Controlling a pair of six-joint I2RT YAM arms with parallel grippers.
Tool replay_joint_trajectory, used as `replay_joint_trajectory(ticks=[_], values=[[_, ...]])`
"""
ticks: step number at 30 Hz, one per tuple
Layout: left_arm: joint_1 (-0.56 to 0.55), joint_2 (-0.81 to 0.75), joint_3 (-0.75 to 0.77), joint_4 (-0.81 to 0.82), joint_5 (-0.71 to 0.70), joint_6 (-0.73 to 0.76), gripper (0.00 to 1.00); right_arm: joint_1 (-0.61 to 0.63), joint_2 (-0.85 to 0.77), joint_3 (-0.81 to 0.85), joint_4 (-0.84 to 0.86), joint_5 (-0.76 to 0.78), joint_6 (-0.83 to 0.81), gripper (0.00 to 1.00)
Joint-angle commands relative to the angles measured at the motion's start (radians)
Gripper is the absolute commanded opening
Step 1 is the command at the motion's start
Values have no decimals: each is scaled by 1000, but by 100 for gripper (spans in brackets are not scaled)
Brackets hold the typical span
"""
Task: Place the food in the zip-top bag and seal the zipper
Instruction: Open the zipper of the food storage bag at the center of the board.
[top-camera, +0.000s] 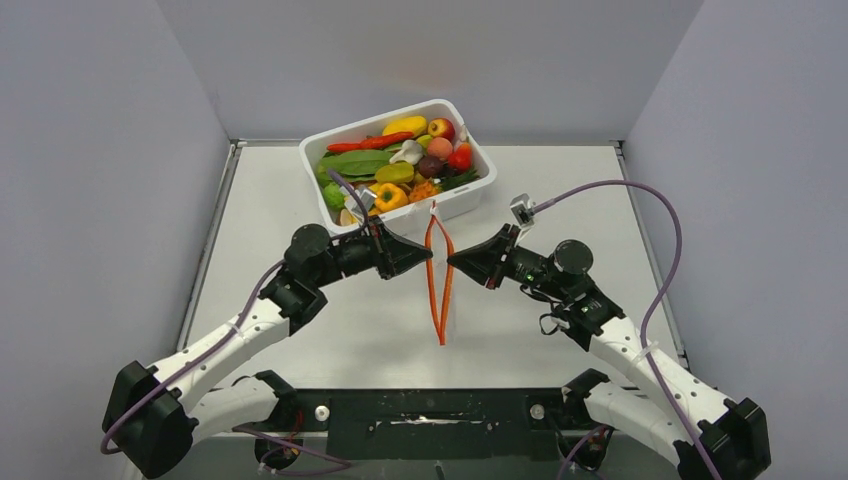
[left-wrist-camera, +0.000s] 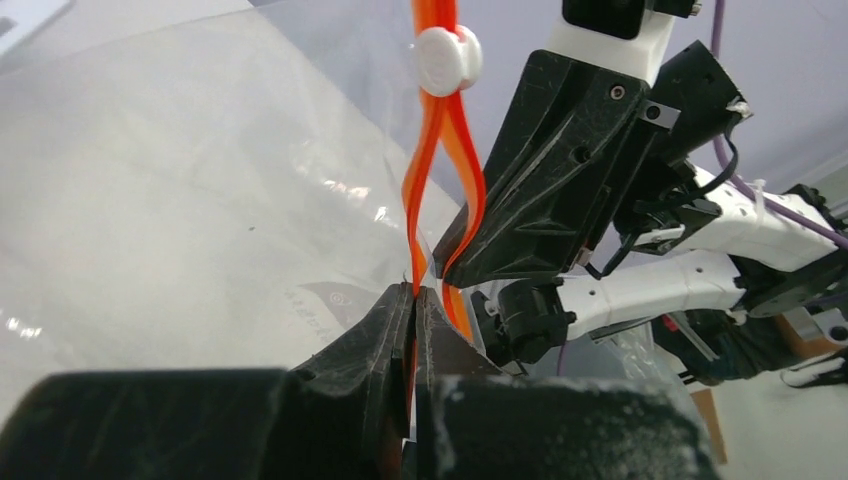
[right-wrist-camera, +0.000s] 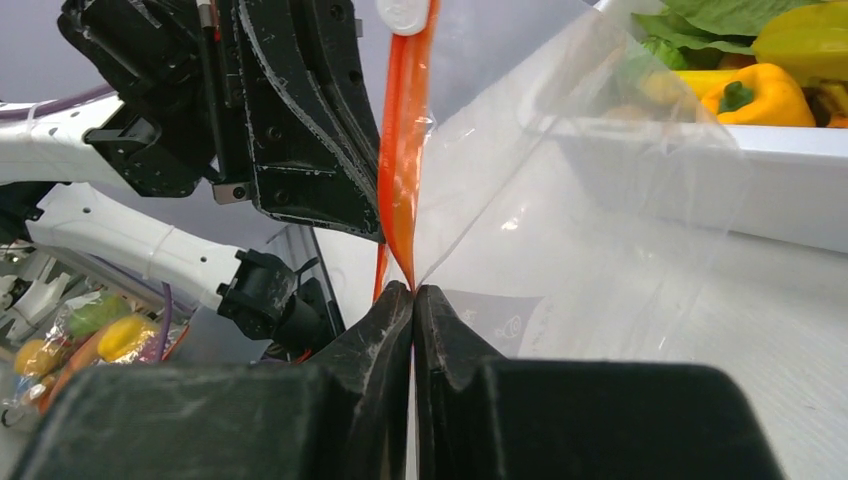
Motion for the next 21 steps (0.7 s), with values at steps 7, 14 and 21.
replay_joint_trajectory(ticks=[7, 14, 21], values=[[0, -35, 120, -413, -393, 198, 0, -3, -18, 39, -134, 184, -55, 8], [0, -41, 133, -399, -361, 136, 0, 39, 85, 147, -320, 390, 38, 34], [0, -19, 155, -447, -401, 100, 0, 157, 164, 246, -443, 505, 75, 55]])
